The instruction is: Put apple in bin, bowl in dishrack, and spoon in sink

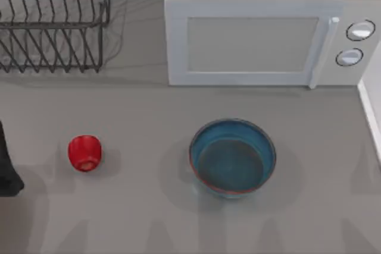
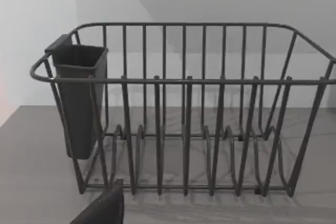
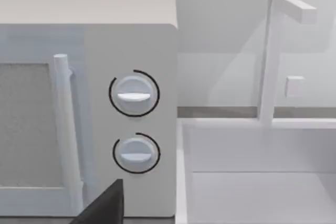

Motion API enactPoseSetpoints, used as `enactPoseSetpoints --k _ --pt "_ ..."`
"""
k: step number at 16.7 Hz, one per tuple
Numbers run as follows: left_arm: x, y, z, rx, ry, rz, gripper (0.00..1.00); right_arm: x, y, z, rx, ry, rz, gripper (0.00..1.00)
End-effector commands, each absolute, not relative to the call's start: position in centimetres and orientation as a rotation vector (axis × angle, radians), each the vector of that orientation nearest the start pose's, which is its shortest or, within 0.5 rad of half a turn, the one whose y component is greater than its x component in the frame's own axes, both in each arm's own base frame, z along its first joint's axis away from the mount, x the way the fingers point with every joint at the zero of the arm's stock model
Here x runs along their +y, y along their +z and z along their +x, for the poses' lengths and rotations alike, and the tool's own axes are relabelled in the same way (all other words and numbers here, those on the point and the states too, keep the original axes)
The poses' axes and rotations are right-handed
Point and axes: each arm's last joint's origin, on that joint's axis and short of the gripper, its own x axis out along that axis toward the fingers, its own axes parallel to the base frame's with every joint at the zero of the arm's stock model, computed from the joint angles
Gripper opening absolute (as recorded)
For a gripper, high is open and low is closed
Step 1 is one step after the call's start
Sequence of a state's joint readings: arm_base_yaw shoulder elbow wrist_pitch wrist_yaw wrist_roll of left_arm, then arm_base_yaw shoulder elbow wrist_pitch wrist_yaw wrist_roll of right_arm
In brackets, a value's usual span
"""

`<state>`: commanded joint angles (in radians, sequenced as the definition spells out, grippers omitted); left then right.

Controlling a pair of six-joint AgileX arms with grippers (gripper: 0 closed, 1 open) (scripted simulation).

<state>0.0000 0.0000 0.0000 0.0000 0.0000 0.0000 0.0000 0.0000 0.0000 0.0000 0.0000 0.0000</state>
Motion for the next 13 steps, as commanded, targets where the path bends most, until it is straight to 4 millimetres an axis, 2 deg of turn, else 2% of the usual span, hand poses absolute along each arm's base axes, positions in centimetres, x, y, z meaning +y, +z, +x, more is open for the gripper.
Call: enactPoseSetpoints --k 3,6,10,13 --pt "-0.1 16.0 10.6 0.011 -0.003 0.009 1.0 -0.1 16.0 10.6 0.0 0.0 0.0 1.0" --pt "-0.4 16.4 10.9 0.106 -0.034 0.085 1.0 -0.1 16.0 10.6 0.0 0.0 0.0 1.0" --pt "-0.9 17.5 12.3 0.355 -0.134 0.273 1.0 -0.1 16.0 10.6 0.0 0.0 0.0 1.0" --pt "-1.6 18.2 14.4 0.598 -0.271 0.448 1.0 -0.1 16.0 10.6 0.0 0.0 0.0 1.0"
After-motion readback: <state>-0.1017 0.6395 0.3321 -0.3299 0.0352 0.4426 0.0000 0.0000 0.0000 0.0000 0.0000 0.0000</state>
